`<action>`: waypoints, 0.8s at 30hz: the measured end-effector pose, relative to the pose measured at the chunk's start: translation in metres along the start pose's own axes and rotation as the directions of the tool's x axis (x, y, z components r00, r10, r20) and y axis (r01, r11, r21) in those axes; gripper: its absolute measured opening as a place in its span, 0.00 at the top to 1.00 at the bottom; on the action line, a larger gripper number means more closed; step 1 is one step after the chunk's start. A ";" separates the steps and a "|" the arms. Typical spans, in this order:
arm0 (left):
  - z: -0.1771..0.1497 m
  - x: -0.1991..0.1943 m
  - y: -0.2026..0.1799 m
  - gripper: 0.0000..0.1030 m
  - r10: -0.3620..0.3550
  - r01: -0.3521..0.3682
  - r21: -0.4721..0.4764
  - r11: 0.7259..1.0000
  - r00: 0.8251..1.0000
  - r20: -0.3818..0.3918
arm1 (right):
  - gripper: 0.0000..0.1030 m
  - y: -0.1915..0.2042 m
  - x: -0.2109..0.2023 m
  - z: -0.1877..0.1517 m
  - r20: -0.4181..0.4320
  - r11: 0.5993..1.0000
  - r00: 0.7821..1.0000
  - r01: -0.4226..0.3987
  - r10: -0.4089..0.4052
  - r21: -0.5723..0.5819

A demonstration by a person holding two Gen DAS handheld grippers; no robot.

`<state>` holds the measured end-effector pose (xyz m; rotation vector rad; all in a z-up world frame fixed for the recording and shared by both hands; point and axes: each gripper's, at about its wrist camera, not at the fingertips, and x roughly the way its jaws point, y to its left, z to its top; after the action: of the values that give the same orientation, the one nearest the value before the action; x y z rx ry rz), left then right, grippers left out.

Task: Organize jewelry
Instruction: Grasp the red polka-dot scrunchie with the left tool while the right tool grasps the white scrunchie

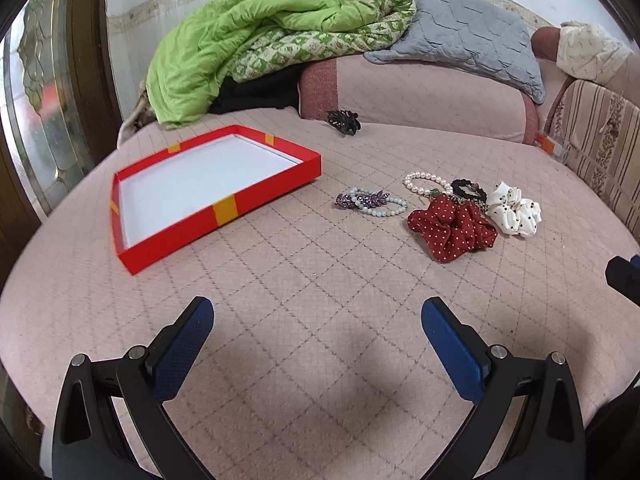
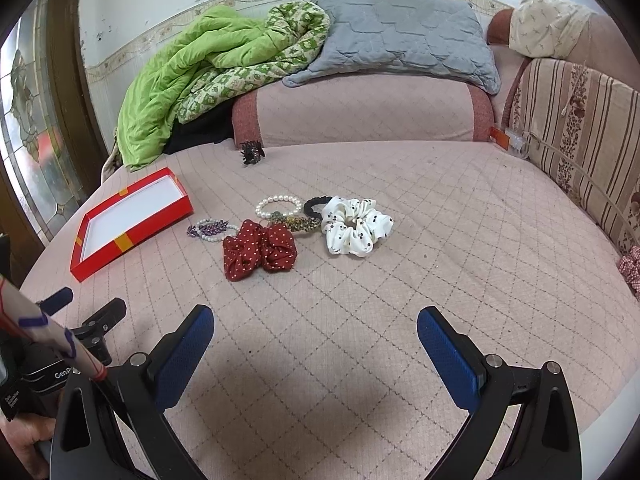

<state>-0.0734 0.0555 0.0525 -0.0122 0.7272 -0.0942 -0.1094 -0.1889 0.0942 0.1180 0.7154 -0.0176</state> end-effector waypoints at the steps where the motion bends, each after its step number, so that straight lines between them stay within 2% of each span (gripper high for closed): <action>1: 0.002 0.004 0.001 0.00 -0.013 0.013 -0.008 1.000 1.000 -0.007 | 0.00 -0.002 0.002 0.001 -0.003 1.000 1.000 0.001 -0.001 0.009; 6: 0.018 0.020 -0.004 0.00 -0.082 0.082 -0.036 0.996 0.997 -0.004 | 0.00 -0.014 0.018 0.012 -0.010 0.998 1.000 -0.002 0.003 0.064; 10: 0.029 0.042 -0.027 0.00 -0.134 0.135 0.004 0.991 0.990 -0.049 | 0.00 -0.024 0.031 0.018 -0.031 0.994 1.000 0.003 0.000 0.105; 17: 0.042 0.072 -0.066 0.00 -0.180 0.185 0.067 0.981 0.981 -0.078 | 0.00 -0.047 0.061 0.031 -0.081 0.983 0.997 0.016 -0.002 0.180; 24: 0.054 0.102 -0.095 0.00 -0.203 0.216 0.114 0.970 0.972 -0.115 | 0.00 -0.057 0.084 0.050 -0.085 0.981 0.996 0.056 -0.041 0.188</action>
<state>0.0308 -0.0495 0.0291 0.0368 0.8202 -0.3452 -0.0166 -0.2491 0.0704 0.2858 0.7968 -0.1288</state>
